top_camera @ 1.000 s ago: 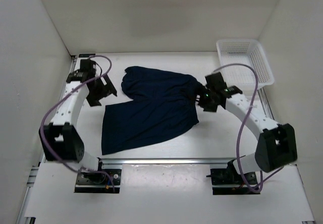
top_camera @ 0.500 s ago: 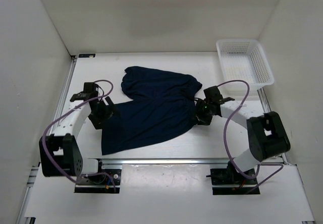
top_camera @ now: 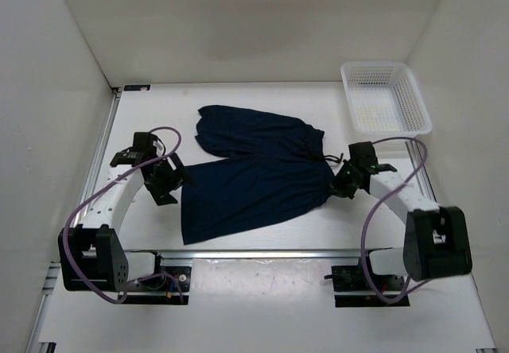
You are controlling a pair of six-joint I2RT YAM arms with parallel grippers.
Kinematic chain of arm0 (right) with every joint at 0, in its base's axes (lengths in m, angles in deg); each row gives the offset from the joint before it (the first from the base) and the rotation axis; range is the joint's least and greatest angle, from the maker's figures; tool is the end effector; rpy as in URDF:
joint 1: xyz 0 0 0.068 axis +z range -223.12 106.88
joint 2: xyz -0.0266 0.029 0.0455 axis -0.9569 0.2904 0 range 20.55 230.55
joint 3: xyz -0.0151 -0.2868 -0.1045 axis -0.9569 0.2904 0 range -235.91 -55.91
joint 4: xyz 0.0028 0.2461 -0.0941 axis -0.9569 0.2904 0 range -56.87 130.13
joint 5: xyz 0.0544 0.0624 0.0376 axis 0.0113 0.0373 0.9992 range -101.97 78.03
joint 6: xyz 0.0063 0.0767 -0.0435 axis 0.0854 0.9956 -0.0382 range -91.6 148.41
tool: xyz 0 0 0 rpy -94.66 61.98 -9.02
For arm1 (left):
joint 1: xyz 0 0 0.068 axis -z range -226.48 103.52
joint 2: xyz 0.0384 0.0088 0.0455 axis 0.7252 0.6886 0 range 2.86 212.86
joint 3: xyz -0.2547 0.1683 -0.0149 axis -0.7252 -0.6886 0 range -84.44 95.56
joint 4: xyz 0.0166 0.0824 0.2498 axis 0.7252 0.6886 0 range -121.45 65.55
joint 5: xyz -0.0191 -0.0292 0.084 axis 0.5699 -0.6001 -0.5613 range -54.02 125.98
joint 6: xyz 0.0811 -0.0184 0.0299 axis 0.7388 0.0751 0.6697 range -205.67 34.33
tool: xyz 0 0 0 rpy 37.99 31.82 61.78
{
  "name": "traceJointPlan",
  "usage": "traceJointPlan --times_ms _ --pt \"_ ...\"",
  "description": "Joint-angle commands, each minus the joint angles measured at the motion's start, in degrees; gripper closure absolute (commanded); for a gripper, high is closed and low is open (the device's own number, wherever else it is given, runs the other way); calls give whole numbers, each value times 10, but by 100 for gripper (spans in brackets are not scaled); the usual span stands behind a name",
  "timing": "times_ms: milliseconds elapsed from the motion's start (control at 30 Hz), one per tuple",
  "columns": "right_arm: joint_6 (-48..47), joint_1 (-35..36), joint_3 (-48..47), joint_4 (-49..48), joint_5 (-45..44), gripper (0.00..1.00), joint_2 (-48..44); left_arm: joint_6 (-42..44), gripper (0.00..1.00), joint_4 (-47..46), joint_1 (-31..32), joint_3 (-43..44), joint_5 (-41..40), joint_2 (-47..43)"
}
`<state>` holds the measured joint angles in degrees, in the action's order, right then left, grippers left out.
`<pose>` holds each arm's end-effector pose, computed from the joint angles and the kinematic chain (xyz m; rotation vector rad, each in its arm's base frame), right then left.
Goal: Fold and stack the shorts
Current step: Fold the shorts
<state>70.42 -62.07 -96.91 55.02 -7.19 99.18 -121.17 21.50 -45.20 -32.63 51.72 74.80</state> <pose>0.2647 0.0582 0.1708 0.6837 2.5817 0.4246 0.2236 -0.0264 0.2248 -0.7973 2.7930 -0.5173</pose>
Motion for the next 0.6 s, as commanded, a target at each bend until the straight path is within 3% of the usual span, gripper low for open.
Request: traceJointPlan --times_ms 0,200,267,400,433,500,567 --pt "2 -30 45 62 -41 100 -62 1 12 1 23 -17 27 -14" --pt "2 -56 76 68 -30 100 -95 -76 15 1 65 -86 1 -29" --pt "2 -56 76 68 -30 100 -95 -111 25 -11 78 -116 -6 -9" --pt "2 -56 70 68 -30 100 -95 -137 34 -57 90 -132 -48 60" --pt "2 -56 64 68 -30 100 -90 -137 43 -57 90 -126 -53 78" --pt "2 -56 64 68 -25 100 -90 -137 48 -62 105 -110 -63 126" --pt "2 -56 64 68 -25 100 -90 -142 60 -69 116 -79 -82 154"
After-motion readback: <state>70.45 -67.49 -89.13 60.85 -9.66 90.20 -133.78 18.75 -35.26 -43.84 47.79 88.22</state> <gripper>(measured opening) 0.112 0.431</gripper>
